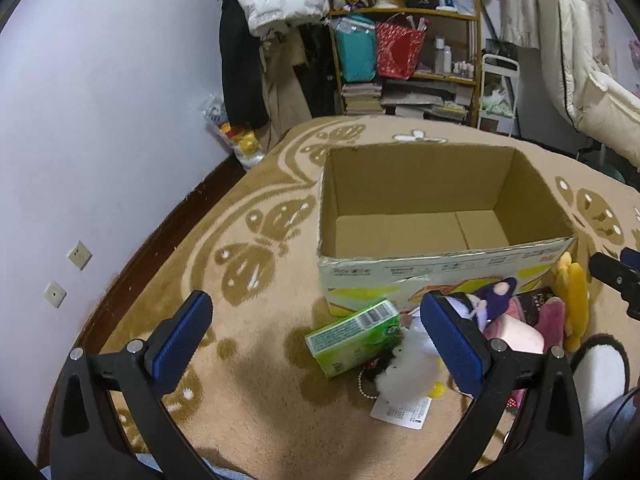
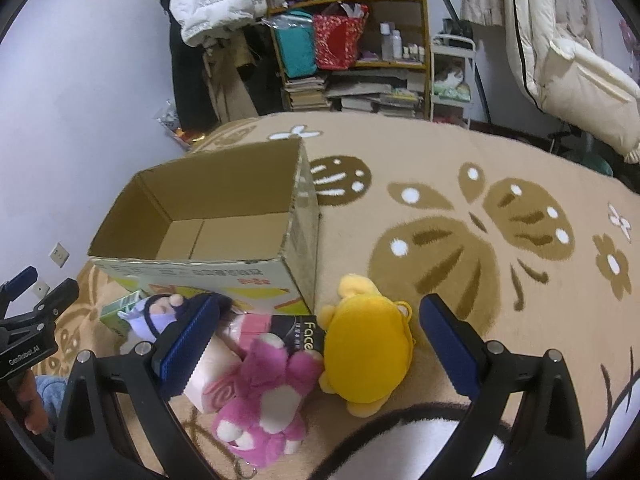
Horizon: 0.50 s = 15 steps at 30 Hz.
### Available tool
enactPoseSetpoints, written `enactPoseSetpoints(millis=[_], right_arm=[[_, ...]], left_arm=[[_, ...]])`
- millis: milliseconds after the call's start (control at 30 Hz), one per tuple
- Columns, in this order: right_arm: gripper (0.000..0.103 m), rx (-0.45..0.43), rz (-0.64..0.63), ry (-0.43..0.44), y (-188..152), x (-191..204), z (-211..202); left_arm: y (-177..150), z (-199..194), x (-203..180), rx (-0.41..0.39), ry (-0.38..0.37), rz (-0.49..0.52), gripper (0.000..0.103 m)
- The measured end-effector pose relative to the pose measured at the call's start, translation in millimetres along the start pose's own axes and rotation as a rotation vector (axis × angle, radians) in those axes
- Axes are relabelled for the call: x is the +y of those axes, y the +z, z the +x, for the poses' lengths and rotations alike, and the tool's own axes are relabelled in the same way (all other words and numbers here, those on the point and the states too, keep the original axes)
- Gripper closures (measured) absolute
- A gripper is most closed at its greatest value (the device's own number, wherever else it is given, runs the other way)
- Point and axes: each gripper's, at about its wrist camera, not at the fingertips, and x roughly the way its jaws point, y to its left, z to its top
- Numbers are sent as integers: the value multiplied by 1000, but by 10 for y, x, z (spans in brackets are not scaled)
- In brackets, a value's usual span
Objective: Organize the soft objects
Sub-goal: 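Lower the right tool onto the yellow plush while the left tool approaches the green tissue pack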
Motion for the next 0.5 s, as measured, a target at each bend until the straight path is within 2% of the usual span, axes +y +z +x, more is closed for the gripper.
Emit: enactPoseSetpoints(millis=[500], right_arm=[[0, 87, 80, -11, -22, -222, 309]], left_arm=[[-9, 418, 302, 114, -85, -94, 0]])
